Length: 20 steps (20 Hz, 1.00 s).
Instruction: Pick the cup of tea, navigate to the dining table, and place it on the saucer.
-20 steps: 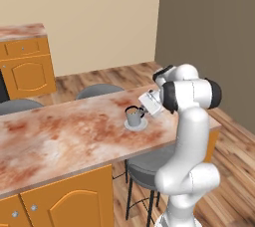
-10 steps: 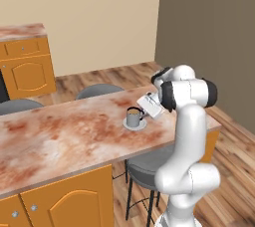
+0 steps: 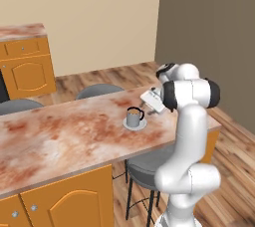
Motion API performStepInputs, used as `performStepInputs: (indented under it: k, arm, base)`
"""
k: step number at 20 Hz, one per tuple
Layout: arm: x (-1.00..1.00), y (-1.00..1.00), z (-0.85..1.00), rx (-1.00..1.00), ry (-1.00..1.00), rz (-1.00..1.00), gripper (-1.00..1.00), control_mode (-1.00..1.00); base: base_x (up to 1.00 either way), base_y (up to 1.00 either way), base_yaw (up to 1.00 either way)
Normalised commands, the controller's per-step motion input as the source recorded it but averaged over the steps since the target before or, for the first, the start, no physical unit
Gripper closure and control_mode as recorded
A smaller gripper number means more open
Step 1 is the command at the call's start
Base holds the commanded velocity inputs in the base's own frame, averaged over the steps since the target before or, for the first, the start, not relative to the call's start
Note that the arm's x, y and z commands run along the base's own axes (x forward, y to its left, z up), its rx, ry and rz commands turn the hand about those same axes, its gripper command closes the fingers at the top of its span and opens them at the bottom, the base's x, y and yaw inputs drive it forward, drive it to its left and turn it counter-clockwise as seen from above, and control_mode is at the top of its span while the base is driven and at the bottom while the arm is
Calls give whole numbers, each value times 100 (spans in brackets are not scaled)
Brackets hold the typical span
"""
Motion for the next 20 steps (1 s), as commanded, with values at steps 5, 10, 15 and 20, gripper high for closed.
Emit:
performStepInputs:
  k: [5,10,15,20]
  arm:
    - [-36,-34,58,2,0,0,-100,-100]
    - [-86,6,44,0,0,-17,-100,-100]
    - [-96,0,43,0,2,-37,-100,-100]
    - [-91,0,62,-7,9,-34,-100,-100]
  base:
    - [0,0,0]
    - [0,0,0]
    - [0,0,0]
    - [0,0,0]
